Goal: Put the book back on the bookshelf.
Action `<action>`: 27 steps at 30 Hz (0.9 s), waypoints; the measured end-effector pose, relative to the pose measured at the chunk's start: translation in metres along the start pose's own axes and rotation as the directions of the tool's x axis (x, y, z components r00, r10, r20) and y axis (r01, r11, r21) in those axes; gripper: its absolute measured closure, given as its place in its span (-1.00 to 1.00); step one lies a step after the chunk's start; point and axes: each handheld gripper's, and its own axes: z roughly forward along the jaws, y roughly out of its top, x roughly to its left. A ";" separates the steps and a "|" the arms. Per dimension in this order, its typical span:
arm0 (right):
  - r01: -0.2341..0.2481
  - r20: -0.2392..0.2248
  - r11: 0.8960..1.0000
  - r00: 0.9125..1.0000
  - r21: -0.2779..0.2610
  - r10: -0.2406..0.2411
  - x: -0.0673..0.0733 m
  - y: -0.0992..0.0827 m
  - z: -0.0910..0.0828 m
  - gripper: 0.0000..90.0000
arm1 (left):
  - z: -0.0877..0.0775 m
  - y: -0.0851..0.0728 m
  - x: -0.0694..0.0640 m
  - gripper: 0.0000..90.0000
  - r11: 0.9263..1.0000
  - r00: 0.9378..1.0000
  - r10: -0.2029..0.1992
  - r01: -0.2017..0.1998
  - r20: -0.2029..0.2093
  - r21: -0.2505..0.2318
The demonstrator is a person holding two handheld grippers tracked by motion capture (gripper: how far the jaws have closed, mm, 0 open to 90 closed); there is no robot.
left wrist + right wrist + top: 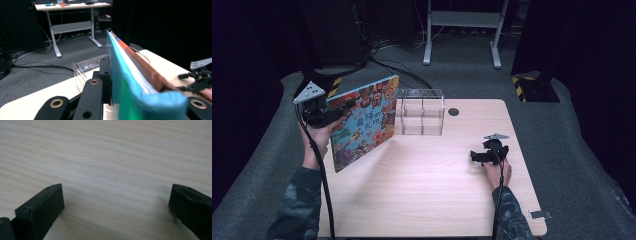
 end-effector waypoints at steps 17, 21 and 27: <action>0.016 -0.002 1.000 1.000 0.000 -0.016 -0.001 0.000 0.000 -1.00 | 0.020 0.009 0.002 0.78 0.997 0.998 -0.013 0.009 -0.053 -0.075; 0.017 -0.005 1.000 1.000 0.003 -0.017 -0.001 0.000 0.000 -1.00 | 0.025 0.010 0.002 0.78 0.996 0.998 -0.019 0.013 -0.064 -0.089; 0.018 -0.002 1.000 1.000 -0.002 -0.018 -0.001 0.000 0.000 -1.00 | 0.033 0.010 0.004 0.78 0.994 0.997 -0.030 0.023 -0.067 -0.105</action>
